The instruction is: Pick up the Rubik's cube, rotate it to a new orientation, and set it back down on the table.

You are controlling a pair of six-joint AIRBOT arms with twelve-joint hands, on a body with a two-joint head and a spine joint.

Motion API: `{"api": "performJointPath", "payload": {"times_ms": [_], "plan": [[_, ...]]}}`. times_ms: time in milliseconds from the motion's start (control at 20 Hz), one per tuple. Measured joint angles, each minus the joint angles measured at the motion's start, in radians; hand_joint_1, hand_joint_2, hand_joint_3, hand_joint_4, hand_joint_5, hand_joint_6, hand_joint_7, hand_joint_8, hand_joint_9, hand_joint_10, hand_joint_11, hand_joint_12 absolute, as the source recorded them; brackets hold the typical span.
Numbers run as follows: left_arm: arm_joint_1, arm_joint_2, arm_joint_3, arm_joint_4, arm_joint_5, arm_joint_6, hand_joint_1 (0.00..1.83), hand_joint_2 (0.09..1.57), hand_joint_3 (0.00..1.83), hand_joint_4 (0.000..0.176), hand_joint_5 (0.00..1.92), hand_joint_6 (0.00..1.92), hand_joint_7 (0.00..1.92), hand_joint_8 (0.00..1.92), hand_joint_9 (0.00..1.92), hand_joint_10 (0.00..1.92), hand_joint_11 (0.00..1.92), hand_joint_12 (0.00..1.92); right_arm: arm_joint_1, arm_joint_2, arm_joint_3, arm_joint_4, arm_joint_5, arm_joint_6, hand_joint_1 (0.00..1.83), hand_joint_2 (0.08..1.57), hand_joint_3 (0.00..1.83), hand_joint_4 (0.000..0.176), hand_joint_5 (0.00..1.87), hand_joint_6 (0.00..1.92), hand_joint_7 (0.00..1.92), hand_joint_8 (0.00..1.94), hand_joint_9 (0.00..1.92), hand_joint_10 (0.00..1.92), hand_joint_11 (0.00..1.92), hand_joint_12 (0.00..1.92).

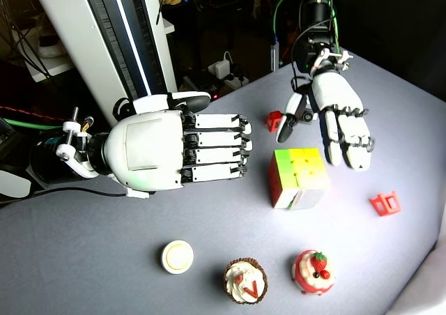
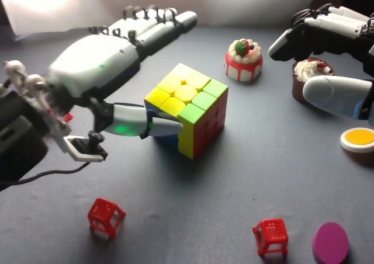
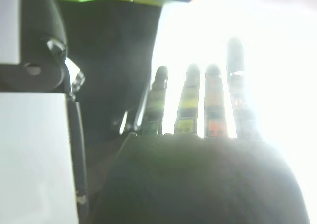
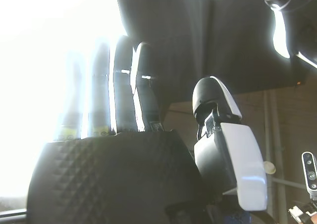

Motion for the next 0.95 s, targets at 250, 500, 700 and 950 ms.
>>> {"api": "performJointPath", "payload": {"times_ms": [250, 500, 700, 950], "plan": [[0.057, 0.057, -0.048, -0.018, -0.155, 0.024, 0.0, 1.05, 0.03, 0.138, 0.0, 0.0, 0.0, 0.0, 0.0, 0.0, 0.0, 0.0, 0.0, 0.022, -0.005, 0.029, -0.001, -0.024, 0.0, 1.3, 0.0, 0.0, 0.0, 0.03, 0.01, 0.01, 0.0, 0.05, 0.0, 0.1], [0.115, 0.085, -0.072, -0.055, -0.225, 0.048, 0.0, 1.07, 0.03, 0.079, 0.0, 0.0, 0.0, 0.0, 0.0, 0.0, 0.0, 0.0, -0.001, 0.048, -0.027, 0.055, -0.027, -0.078, 0.0, 1.15, 0.0, 0.035, 0.0, 0.0, 0.0, 0.0, 0.0, 0.0, 0.0, 0.0], [0.162, 0.121, -0.1, -0.085, -0.297, 0.057, 0.0, 1.11, 0.04, 0.099, 0.0, 0.0, 0.0, 0.0, 0.0, 0.0, 0.0, 0.0, -0.015, 0.06, -0.036, 0.068, -0.022, -0.088, 0.0, 1.18, 0.0, 0.016, 0.0, 0.0, 0.0, 0.0, 0.0, 0.0, 0.0, 0.0], [0.217, 0.151, -0.134, -0.116, -0.394, 0.078, 0.0, 1.14, 0.02, 0.157, 0.0, 0.0, 0.0, 0.0, 0.0, 0.0, 0.0, 0.0, -0.049, 0.079, -0.056, 0.106, 0.031, -0.114, 0.0, 1.2, 0.0, 0.0, 0.0, 0.0, 0.0, 0.0, 0.0, 0.0, 0.0, 0.0]]}}
